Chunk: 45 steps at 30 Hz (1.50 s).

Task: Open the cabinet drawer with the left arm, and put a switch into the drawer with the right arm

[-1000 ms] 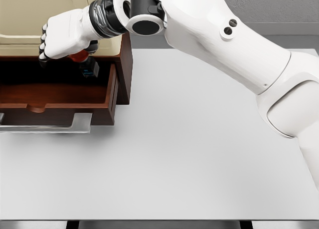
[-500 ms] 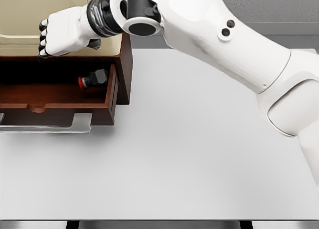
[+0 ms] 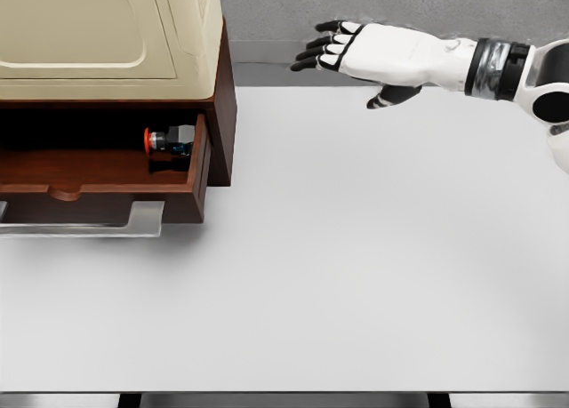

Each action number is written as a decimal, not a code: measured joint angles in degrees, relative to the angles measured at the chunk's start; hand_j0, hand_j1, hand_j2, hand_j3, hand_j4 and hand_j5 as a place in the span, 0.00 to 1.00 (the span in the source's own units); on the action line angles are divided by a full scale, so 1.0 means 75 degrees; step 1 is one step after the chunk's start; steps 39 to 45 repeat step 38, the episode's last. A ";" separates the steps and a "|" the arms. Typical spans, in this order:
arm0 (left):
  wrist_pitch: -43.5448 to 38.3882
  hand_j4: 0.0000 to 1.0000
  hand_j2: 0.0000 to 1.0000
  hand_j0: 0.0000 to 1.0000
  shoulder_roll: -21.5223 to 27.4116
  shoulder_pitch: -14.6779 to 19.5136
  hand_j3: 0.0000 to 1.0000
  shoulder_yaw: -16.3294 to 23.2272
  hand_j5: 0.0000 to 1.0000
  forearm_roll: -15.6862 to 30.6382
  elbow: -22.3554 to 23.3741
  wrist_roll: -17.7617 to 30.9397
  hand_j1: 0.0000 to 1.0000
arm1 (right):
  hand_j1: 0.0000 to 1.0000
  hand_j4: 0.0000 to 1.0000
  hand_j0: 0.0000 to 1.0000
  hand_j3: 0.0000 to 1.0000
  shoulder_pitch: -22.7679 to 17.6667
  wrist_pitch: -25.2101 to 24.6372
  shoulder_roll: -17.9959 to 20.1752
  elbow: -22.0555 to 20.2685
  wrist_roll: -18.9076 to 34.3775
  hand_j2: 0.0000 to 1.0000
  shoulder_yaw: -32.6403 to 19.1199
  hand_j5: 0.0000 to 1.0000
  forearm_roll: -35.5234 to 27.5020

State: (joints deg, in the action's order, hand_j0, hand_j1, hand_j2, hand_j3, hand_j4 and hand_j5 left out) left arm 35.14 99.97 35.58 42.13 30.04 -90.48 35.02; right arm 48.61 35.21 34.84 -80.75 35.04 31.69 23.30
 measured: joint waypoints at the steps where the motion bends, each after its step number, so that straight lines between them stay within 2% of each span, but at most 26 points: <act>1: 0.0002 1.00 1.00 1.00 0.0000 0.0002 1.00 -0.0054 1.00 -0.0011 -0.0269 0.0000 1.00 | 1.00 1.00 1.00 1.00 -0.0363 0.0002 0.0243 0.0104 0.0001 1.00 -0.0109 1.00 0.0012; 2: 0.0000 1.00 1.00 1.00 0.0001 -0.0010 1.00 -0.0097 1.00 -0.0012 -0.0514 0.0000 1.00 | 1.00 1.00 1.00 1.00 -0.0622 0.0006 0.0449 0.0190 0.0002 1.00 -0.0188 1.00 0.0021; 5: 0.0003 1.00 1.00 1.00 0.0001 -0.0009 1.00 -0.0252 1.00 -0.0024 -0.1027 0.0000 1.00 | 1.00 1.00 1.00 1.00 -0.0680 -0.0001 0.0918 0.0428 0.0000 1.00 -0.0368 1.00 0.0015; 10: 0.0003 1.00 1.00 1.00 -0.0002 -0.0009 1.00 -0.0488 1.00 -0.0019 -0.1331 0.0000 1.00 | 1.00 1.00 1.00 1.00 -0.0739 -0.0005 0.1194 0.0829 -0.0001 1.00 -0.0536 1.00 0.0011; 16: 0.0001 1.00 1.00 1.00 -0.0245 0.0099 1.00 -0.0673 1.00 -0.0029 -0.1392 0.0000 1.00 | 1.00 1.00 1.00 1.00 -0.0821 -0.0005 0.1173 0.1053 -0.0001 1.00 -0.0514 1.00 0.0020; 21: 0.0004 1.00 1.00 1.00 -0.1361 0.0495 1.00 -0.0714 1.00 -0.0410 -0.1400 0.0000 1.00 | 1.00 1.00 1.00 1.00 -0.0821 -0.0006 0.1162 0.1125 -0.0001 1.00 -0.0513 1.00 0.0021; 32: 0.0004 1.00 1.00 1.00 -0.2904 0.0646 1.00 -0.0711 1.00 -0.1024 -0.1402 0.0001 1.00 | 1.00 1.00 1.00 1.00 -0.0880 -0.0006 0.1171 0.1161 -0.0001 1.00 -0.0537 1.00 0.0010; 37: 0.0005 1.00 1.00 1.00 -0.3173 0.0658 1.00 -0.0711 1.00 -0.1092 -0.1401 0.0001 1.00 | 1.00 1.00 1.00 1.00 -0.0868 -0.0006 0.1172 0.1156 -0.0001 1.00 -0.0527 1.00 0.0014; 45: 0.0005 1.00 1.00 1.00 -0.3192 0.0658 1.00 -0.0710 1.00 -0.1097 -0.1401 0.0001 1.00 | 1.00 1.00 1.00 1.00 -0.0868 -0.0006 0.1172 0.1154 -0.0001 1.00 -0.0524 1.00 0.0015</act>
